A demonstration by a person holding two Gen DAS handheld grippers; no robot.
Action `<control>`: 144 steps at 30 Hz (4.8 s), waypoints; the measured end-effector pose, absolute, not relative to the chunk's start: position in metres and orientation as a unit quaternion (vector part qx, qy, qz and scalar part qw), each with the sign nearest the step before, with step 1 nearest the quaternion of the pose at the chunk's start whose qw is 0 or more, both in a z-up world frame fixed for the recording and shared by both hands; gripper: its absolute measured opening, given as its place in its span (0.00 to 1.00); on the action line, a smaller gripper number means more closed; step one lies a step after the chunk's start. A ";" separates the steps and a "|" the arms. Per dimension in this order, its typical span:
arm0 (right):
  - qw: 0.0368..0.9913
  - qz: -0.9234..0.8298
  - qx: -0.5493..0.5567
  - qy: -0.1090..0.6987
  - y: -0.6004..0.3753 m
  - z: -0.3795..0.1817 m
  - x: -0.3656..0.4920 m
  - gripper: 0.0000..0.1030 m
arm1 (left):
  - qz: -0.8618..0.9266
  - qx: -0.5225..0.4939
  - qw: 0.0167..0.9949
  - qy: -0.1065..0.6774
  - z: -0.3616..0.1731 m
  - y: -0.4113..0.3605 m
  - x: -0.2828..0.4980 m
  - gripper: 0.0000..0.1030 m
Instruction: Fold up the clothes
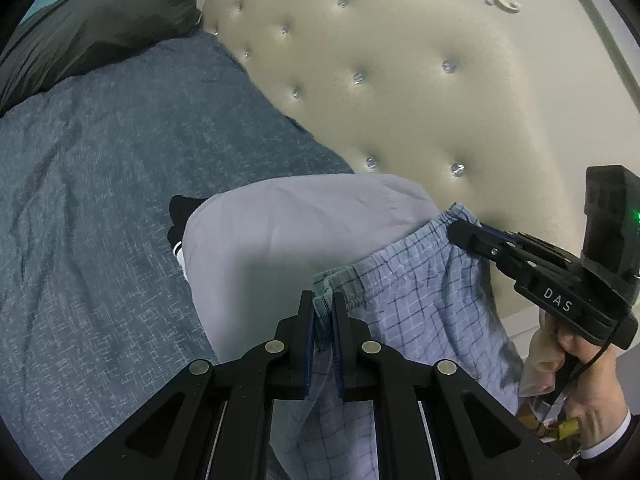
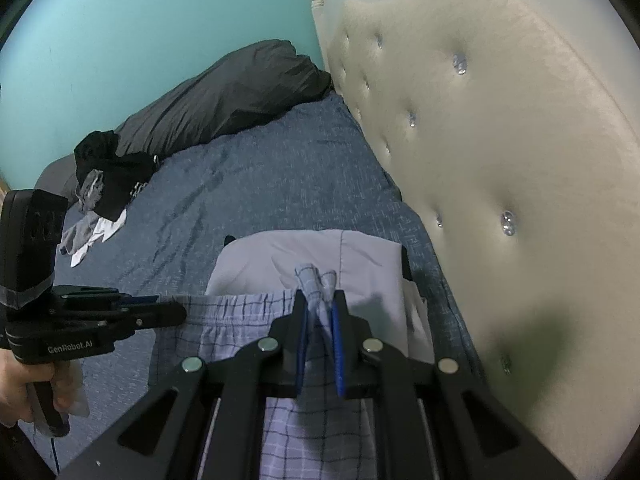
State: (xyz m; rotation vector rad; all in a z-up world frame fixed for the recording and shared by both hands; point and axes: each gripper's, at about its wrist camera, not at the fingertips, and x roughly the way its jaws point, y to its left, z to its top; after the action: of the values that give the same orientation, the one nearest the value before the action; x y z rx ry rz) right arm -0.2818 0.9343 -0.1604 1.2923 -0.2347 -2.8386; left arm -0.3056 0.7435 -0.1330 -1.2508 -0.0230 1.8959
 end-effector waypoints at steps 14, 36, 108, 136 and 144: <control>-0.028 -0.893 0.441 -0.091 0.941 -0.184 -0.288 0.18 | 0.749 -0.520 0.410 -0.017 -0.160 0.742 -0.310 0.10; -0.026 -0.899 0.425 -0.102 0.949 -0.177 -0.260 0.17 | 0.776 -0.494 0.393 -0.015 -0.150 0.716 -0.309 0.51; -0.052 -0.899 0.390 -0.191 0.932 -0.185 -0.121 0.03 | 0.765 -0.490 0.418 0.014 -0.130 0.641 -0.198 0.45; -0.099 -0.909 0.360 -0.187 0.842 -0.110 -0.040 0.25 | 0.793 -0.437 0.424 0.027 -0.045 0.569 -0.123 0.47; -0.105 -0.912 0.355 -0.178 0.816 -0.090 -0.021 0.30 | 0.803 -0.418 0.424 0.034 -0.023 0.550 -0.104 0.51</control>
State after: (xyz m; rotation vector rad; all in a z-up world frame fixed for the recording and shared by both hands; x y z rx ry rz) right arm -0.0211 0.8161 -0.0899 1.1964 -0.5991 -3.0743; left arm -0.1044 0.5499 -0.0233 -1.0462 0.0845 2.0079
